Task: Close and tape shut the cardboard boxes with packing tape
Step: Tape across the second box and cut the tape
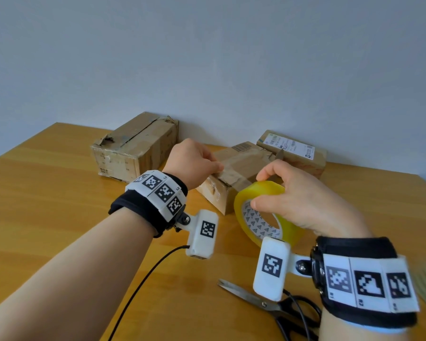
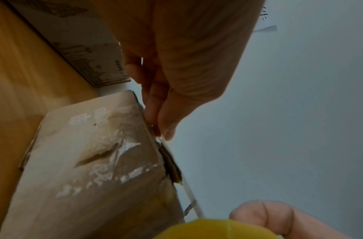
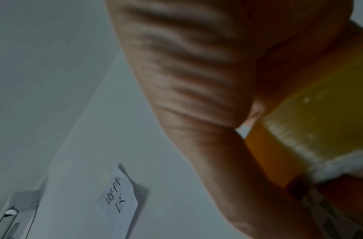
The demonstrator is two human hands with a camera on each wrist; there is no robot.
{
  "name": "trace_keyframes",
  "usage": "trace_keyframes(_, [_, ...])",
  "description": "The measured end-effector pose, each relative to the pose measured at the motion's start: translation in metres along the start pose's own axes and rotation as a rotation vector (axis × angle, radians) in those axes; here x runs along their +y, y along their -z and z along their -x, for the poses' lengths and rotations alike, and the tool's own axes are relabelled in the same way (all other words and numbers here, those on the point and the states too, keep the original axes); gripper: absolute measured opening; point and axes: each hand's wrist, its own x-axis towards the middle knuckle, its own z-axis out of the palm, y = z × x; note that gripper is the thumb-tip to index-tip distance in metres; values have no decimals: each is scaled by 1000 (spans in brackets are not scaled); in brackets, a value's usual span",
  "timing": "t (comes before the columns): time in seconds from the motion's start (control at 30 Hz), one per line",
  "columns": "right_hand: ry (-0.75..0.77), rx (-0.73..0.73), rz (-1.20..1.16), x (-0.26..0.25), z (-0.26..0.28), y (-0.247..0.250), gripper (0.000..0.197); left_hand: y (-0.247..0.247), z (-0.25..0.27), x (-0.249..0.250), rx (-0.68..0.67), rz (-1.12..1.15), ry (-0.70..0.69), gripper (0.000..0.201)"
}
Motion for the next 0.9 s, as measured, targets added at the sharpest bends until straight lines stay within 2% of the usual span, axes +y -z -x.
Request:
trace_keyframes(0.4, [-31, -36, 30, 0, -1, 0, 42, -5, 1, -1, -27, -99, -58, 12])
trace_keyframes(0.53, [-32, -36, 34, 0, 0, 0, 42, -2, -3, -3, -75, -95, -28, 22])
trace_keyframes(0.63, [-35, -35, 37, -2, 0, -1, 42, -1, -3, 1, -97, -69, -2, 20])
trace_keyframes(0.73, [-36, -24, 38, -3, 0, -2, 42, -3, -2, 11, -90, -207, -123, 13])
trace_keyframes(0.8, [-35, -18, 39, -3, 0, -2, 43, -4, -2, 19, -148, -309, -229, 23])
trace_keyframes(0.9, [-39, -21, 32, -5, 1, -2, 44, -3, -6, 25, -231, -342, -227, 29])
